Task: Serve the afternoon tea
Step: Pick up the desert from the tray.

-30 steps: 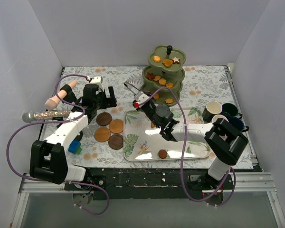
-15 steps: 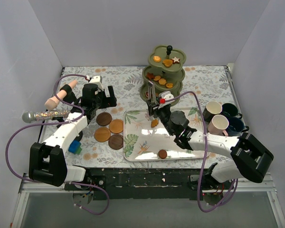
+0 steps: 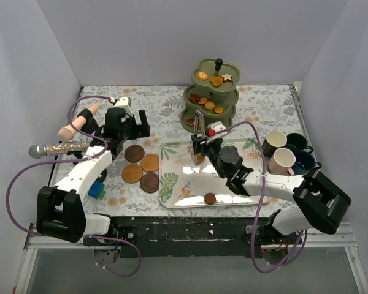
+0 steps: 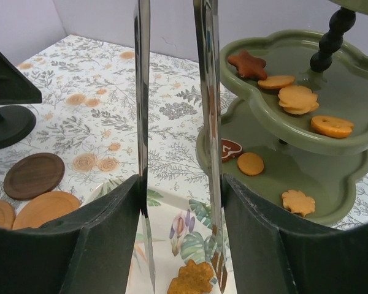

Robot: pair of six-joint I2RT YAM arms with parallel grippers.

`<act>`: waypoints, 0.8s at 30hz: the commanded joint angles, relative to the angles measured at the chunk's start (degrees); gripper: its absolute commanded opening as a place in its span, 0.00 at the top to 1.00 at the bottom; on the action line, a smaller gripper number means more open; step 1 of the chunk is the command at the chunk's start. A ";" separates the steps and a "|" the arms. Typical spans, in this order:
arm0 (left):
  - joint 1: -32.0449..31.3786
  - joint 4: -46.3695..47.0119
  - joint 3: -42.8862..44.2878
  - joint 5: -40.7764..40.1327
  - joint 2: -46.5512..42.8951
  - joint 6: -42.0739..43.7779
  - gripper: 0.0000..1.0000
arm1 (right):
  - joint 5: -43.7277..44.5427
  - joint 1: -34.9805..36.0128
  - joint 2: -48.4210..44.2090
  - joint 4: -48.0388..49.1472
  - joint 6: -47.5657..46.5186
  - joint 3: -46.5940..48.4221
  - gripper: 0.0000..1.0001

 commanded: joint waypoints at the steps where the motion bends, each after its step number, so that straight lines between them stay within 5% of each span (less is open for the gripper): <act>1: 0.11 0.77 -0.06 -0.22 -2.71 0.26 0.02 | 1.81 -0.52 0.73 5.08 -0.18 -0.14 0.38; 24: 0.11 0.86 0.03 -0.22 -2.10 0.34 0.02 | -1.44 -2.28 4.96 7.89 -0.44 -1.02 0.35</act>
